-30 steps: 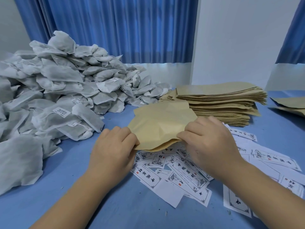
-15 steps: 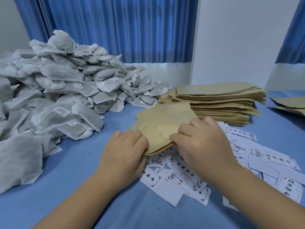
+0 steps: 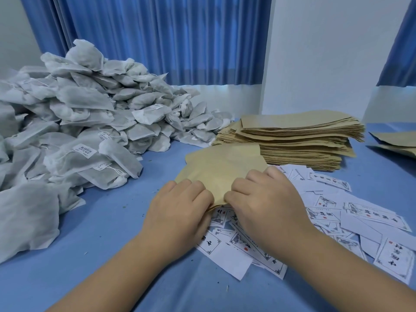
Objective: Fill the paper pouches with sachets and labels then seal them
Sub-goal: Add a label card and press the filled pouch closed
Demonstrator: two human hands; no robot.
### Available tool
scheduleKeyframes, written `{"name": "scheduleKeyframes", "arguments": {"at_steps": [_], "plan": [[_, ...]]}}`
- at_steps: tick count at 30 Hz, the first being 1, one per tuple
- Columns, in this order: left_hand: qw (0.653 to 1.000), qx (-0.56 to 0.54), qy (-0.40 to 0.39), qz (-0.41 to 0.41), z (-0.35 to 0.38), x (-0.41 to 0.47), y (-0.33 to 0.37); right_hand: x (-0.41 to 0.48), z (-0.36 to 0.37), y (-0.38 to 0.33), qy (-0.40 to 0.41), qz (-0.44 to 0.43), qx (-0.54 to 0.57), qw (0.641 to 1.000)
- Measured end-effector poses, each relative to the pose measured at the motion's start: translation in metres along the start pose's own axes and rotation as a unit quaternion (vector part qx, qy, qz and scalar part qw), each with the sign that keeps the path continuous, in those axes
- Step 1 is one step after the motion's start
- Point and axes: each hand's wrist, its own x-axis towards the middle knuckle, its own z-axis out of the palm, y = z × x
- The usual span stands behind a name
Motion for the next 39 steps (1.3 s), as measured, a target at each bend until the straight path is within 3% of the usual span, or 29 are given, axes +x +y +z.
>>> {"name": "scheduleKeyframes", "arguments": {"at_steps": [10, 13, 15, 18, 21, 22, 23, 24, 25, 26, 27, 29, 34, 39], "plan": [[1.0, -0.015, 0.023, 0.009, -0.002, 0.002, 0.001, 0.003, -0.004, -0.011, -0.029, -0.019, 0.025, 0.999], [0.999, -0.025, 0.034, -0.031, -0.003, 0.001, 0.001, -0.003, -0.008, -0.006, -0.057, 0.032, 0.089, 0.994], [0.998, -0.023, 0.037, -0.037, -0.004, 0.0, 0.0, -0.007, -0.011, -0.002, -0.065, 0.115, 0.208, 0.969], [0.998, -0.02, 0.047, -0.024, -0.004, -0.001, -0.002, -0.006, -0.01, 0.003, -0.039, 0.307, 0.387, 0.869], [0.996, -0.029, 0.074, -0.037, -0.002, -0.002, -0.005, -0.001, -0.003, 0.013, -0.03, 0.481, 0.42, 0.769], [0.995, -0.036, 0.083, -0.046, -0.002, -0.002, -0.006, 0.0, -0.002, 0.016, -0.053, 0.528, 0.448, 0.719], [0.994, -0.042, 0.091, -0.048, -0.002, -0.002, -0.007, 0.001, -0.001, 0.018, -0.079, 0.561, 0.512, 0.646], [0.993, -0.042, 0.1, -0.043, -0.002, -0.003, -0.008, 0.0, 0.0, 0.019, -0.098, 0.569, 0.604, 0.549], [0.993, -0.04, 0.107, -0.034, -0.002, -0.003, -0.009, 0.001, -0.001, 0.019, -0.108, 0.553, 0.696, 0.446], [0.993, -0.039, 0.111, -0.023, -0.002, -0.004, -0.01, 0.002, -0.003, 0.017, -0.111, 0.528, 0.758, 0.365], [0.993, -0.038, 0.115, -0.01, -0.003, -0.004, -0.01, 0.004, -0.005, 0.015, -0.117, 0.5, 0.794, 0.325], [0.992, -0.042, 0.119, 0.018, -0.002, -0.004, -0.013, 0.007, -0.006, 0.01, -0.116, 0.46, 0.817, 0.328], [0.992, -0.068, 0.101, 0.011, -0.003, -0.009, -0.023, 0.006, -0.017, 0.009, -0.067, 0.43, 0.785, 0.441], [0.991, -0.024, 0.128, -0.001, 0.001, 0.003, -0.029, -0.006, -0.03, 0.019, -0.033, 0.417, 0.792, 0.445]]}}
